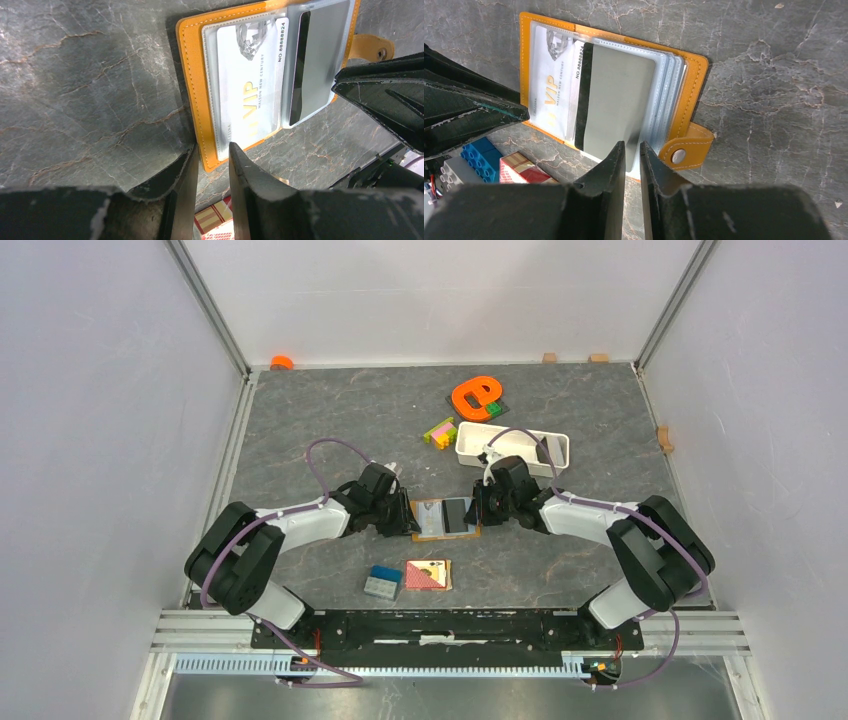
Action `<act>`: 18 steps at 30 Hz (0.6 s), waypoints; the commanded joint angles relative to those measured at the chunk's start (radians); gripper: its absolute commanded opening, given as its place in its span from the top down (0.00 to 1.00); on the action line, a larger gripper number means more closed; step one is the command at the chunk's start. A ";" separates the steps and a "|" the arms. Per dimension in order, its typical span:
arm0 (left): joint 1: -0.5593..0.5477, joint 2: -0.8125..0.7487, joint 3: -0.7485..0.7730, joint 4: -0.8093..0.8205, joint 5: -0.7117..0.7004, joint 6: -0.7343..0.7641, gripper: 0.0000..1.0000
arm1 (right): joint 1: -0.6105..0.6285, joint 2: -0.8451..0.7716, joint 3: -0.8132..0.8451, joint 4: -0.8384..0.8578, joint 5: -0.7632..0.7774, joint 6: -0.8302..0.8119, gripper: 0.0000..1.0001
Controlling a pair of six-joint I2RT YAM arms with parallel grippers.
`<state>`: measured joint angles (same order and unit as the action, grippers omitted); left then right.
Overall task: Put the credit cards into the card holder
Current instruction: Insert the credit card into the card holder.
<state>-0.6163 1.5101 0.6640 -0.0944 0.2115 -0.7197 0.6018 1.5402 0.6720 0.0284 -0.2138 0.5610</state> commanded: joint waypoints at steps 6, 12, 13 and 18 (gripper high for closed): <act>0.003 -0.006 -0.019 -0.016 -0.012 -0.001 0.64 | 0.001 -0.007 -0.009 -0.017 0.057 -0.004 0.78; 0.001 -0.008 -0.018 -0.019 -0.014 -0.002 0.64 | 0.001 -0.004 -0.007 -0.012 0.036 -0.008 0.78; 0.003 -0.006 -0.017 -0.018 -0.014 -0.001 0.64 | 0.001 0.001 -0.009 -0.004 0.021 -0.007 0.78; 0.003 0.000 -0.013 -0.010 -0.001 0.003 0.64 | 0.004 0.026 -0.008 0.045 -0.053 0.005 0.78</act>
<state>-0.6163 1.5101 0.6640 -0.0944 0.2119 -0.7197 0.6018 1.5414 0.6716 0.0315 -0.2123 0.5610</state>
